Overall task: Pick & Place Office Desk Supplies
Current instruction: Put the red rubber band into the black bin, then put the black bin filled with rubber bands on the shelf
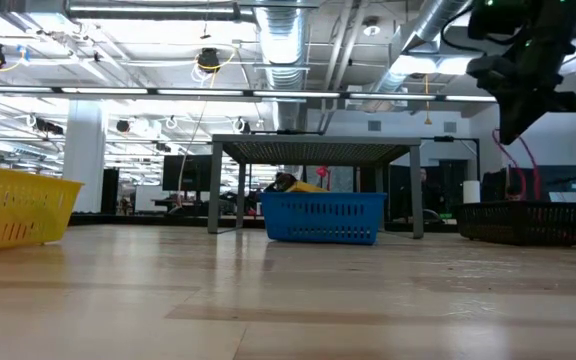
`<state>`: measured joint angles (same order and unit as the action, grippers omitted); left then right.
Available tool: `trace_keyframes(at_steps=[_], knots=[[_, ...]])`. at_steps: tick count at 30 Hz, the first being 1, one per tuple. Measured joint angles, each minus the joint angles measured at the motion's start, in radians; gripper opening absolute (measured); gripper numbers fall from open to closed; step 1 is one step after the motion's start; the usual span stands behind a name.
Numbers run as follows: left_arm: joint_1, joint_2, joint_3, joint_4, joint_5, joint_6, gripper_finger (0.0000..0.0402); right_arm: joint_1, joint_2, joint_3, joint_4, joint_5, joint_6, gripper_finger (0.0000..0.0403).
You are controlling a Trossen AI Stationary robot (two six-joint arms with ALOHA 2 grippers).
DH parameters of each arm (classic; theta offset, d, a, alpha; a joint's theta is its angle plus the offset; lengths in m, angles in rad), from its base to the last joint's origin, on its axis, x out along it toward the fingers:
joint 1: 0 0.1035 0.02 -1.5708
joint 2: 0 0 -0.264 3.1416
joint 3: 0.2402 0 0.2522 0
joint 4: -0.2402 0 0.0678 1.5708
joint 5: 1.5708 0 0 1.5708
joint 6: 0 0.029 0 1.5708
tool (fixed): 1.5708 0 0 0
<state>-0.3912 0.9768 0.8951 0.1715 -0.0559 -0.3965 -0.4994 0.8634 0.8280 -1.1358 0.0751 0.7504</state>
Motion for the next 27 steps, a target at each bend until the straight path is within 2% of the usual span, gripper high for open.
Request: trace_keyframes(at_steps=[15, 18, 27], knots=[[0.0, 0.0, 0.0, 0.001, -0.005, -0.004, 0.0123, -0.067, 0.034, 0.0, -0.063, -0.048, -0.08, 0.0007], [0.0, 0.0, 0.0, 0.002, -0.005, -0.011, 0.0123, -0.069, 0.034, 0.0, -0.068, -0.049, -0.103, 0.003], [0.0, 0.0, 0.0, 0.002, -0.004, -0.032, 0.0123, -0.068, 0.062, 0.001, -0.063, -0.05, -0.089, 0.0139]])
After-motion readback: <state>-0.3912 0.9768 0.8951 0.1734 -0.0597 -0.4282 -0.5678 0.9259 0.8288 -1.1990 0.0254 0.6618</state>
